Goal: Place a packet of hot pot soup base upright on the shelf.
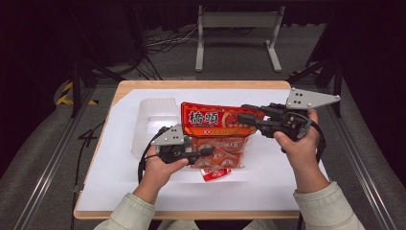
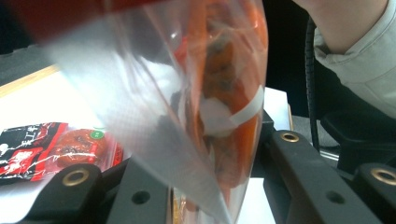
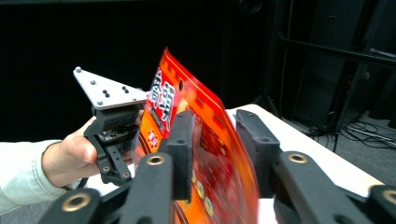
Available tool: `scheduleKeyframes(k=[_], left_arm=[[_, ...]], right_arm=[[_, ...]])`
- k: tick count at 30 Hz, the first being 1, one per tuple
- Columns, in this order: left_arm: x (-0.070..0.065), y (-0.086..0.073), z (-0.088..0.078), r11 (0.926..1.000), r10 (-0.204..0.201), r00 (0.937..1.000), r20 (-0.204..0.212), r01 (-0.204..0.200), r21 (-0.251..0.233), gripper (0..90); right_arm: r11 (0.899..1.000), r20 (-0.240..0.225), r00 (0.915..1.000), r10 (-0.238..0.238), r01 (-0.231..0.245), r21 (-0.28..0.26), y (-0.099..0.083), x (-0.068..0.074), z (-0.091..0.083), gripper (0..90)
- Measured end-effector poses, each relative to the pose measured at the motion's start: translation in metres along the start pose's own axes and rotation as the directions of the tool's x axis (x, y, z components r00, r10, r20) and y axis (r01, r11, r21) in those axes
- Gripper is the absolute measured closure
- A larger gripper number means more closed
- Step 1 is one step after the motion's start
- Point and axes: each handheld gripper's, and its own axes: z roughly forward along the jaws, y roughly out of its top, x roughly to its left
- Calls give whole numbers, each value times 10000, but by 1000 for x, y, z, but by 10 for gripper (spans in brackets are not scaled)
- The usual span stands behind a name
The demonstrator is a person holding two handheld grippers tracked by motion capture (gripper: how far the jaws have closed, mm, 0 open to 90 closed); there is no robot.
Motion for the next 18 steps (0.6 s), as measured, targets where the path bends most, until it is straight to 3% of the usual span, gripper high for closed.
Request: scheduleKeyframes(k=[16, 18], left_arm=[[-1, 6, -14, 9998, 65, 9974, -718, -77, -167, 705], [0, 5, -16, 9998, -1, 9974, -726, -13, -183, 705]], right_arm=[[9981, 1012, 9929, 623, -622, -47, -25, -26, -32, 561], [9980, 1417, 9880, 615, -632, 73, -31, -29, -35, 559]])
